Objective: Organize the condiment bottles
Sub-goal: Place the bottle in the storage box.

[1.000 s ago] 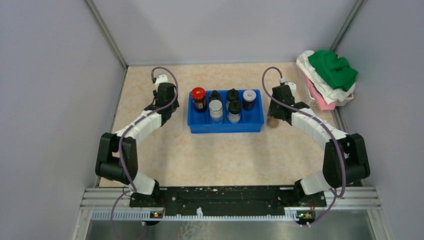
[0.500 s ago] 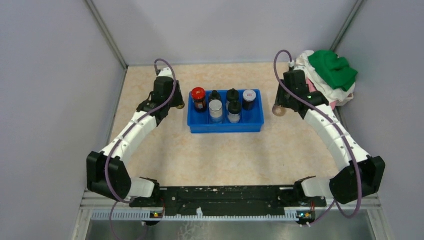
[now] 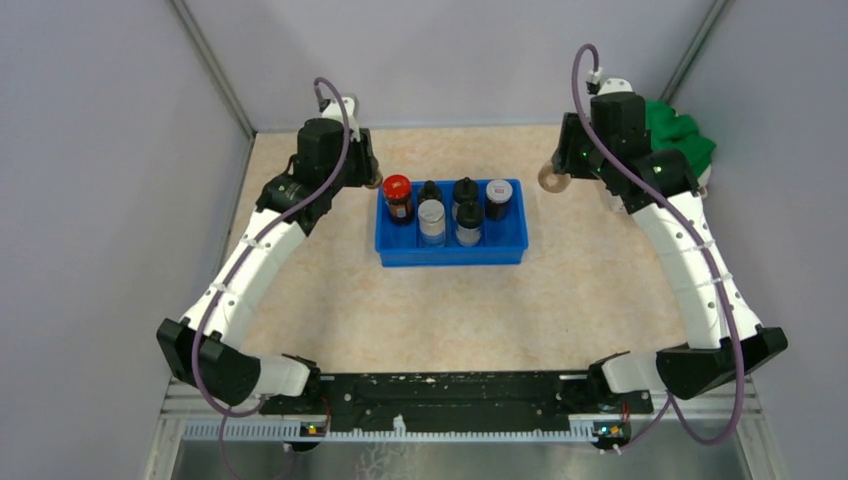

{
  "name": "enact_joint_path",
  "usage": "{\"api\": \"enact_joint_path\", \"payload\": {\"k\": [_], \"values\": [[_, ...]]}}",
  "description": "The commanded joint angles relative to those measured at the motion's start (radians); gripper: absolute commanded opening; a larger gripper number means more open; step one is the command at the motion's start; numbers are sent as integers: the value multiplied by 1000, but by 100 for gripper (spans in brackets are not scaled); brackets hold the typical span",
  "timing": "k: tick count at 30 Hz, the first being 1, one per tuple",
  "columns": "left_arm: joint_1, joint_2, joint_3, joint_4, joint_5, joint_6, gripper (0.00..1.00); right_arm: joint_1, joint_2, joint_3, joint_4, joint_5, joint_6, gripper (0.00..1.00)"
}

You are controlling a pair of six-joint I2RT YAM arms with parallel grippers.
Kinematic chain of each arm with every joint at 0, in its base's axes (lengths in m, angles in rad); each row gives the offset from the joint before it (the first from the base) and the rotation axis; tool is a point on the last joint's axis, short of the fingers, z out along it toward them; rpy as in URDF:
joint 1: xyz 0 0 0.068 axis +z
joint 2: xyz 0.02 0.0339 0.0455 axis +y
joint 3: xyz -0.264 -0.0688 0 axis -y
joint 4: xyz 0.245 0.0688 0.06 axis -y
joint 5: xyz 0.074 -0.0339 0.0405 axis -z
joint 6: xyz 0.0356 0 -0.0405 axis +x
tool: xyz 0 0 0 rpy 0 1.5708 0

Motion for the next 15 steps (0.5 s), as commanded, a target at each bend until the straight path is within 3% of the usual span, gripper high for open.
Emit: {"api": "enact_joint_path", "payload": {"k": [1,9,15], "values": [[-37,-21,133,-8,21,40,4,74,51,127,-47,-39,-33,0],[-96,35,228,-42,26,63,4,197,148,288,-76,-68,-64,0],[-109,69,270,-48,115,101,4,301,221,367,-90,-106,-139,0]]}}
